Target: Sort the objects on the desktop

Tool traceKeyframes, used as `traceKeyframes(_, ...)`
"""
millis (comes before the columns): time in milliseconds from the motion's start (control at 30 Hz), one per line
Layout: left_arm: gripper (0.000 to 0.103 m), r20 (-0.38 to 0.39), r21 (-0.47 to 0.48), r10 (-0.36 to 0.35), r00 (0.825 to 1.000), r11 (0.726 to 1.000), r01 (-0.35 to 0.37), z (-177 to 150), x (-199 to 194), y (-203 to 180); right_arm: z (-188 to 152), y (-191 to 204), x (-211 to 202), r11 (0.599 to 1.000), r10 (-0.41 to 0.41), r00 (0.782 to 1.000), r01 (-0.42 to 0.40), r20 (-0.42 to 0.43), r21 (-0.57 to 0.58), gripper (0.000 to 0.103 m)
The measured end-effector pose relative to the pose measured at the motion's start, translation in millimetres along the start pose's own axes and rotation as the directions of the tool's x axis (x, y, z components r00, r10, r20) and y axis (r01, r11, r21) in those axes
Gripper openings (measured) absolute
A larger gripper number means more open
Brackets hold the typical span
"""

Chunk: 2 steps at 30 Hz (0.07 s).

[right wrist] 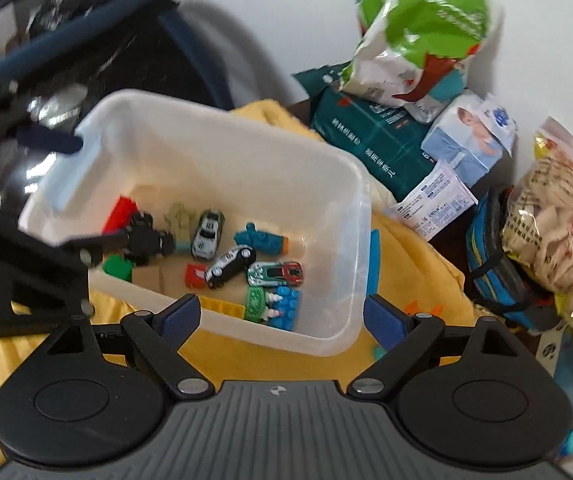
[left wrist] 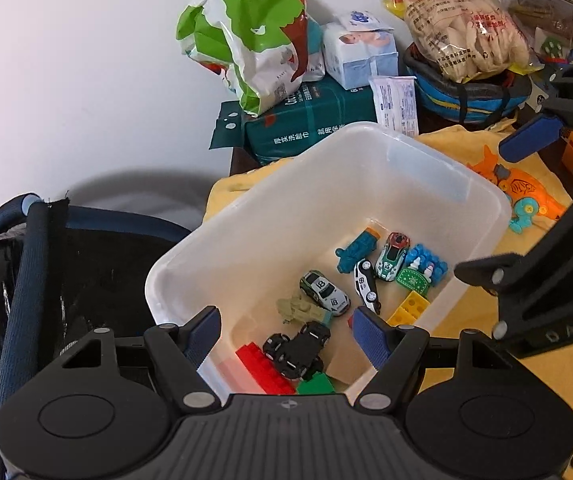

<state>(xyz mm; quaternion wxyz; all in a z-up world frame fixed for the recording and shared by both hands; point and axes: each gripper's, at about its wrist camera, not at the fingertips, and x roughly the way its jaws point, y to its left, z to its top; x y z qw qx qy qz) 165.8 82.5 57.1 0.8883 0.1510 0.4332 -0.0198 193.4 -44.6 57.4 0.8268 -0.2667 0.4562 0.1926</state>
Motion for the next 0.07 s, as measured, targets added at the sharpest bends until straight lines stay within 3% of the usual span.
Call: traceKeyframes(67, 0.076, 0.009, 0.002, -0.003, 1.0, 1.0, 0.003, 0.9, 1.4, 0.5, -1.0, 0.3, 1.1, 1.0, -0.004, 1.0, 0.004, 0.002, 0.001, 0.091)
